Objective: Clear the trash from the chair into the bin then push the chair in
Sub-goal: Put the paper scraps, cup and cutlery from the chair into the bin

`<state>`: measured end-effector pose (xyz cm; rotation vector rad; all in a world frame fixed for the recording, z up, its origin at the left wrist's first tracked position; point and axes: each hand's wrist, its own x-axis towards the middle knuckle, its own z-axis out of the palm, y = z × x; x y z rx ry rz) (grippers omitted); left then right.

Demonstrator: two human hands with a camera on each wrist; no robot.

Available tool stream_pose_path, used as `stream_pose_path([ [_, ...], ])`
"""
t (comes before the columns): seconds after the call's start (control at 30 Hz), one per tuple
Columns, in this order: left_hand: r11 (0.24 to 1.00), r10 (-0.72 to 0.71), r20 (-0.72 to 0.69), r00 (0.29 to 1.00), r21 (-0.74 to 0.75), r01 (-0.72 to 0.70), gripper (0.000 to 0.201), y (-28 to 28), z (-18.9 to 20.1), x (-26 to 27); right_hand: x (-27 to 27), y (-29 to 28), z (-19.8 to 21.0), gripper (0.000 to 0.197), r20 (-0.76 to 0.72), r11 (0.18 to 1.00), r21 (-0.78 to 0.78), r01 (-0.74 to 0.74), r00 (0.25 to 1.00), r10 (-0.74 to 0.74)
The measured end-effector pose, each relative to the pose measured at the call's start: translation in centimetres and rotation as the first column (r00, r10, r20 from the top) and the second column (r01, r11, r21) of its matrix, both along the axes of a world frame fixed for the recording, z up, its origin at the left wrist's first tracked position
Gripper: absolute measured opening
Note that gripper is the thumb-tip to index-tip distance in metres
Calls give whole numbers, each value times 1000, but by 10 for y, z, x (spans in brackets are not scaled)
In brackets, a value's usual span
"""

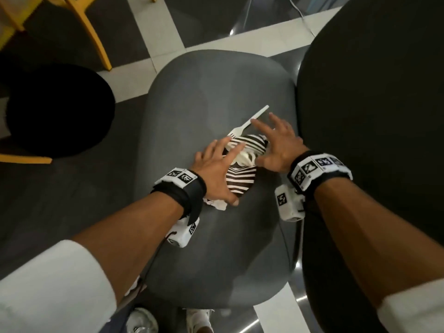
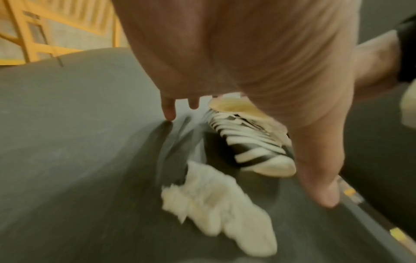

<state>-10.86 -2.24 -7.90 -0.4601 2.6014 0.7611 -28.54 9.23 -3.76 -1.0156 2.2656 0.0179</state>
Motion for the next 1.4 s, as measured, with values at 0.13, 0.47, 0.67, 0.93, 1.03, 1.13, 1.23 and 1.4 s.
stream_pose_path([
  [0.13, 971, -145, 78, 986, -182, 157, 145, 13, -24, 16, 1, 9, -34, 127, 21, 962, 213, -169, 986, 168],
  [0.47, 990, 89, -122, 989, 119, -74, 95, -14, -20, 25, 3, -20, -35, 74, 27, 960, -47, -275, 961, 277],
  [0.67, 960, 276, -224, 935, 27, -278, 58, -40, -2, 2, 3, -21, -32, 60, 36, 971, -10, -238, 971, 238],
  [0.93, 946, -60, 30, 998, -317, 67, 84, -45, -5, -40, 2, -1, -22, 63, 147, 1000, 8, 14, 989, -15],
  [1.03, 917, -61, -15, 998, -397, 50, 46, -39, -1, -39, 12, 8, -18, 53, 259, 992, 7, 127, 958, -125],
  [1.13, 934, 27, 66, 997, -357, -2, 29, -33, 5, -24, 26, 15, -16, 50, 420, 964, -17, 266, 877, -234],
  [1.23, 961, 254, 180, 950, -159, -227, 31, -29, 6, 0, 39, 21, -16, 31, 510, 934, 2, 358, 803, -309],
  [1.4, 865, 439, 314, 842, 106, -490, 42, -12, 9, 20, 64, 32, -22, 32, 599, 866, 72, 496, 672, -435],
])
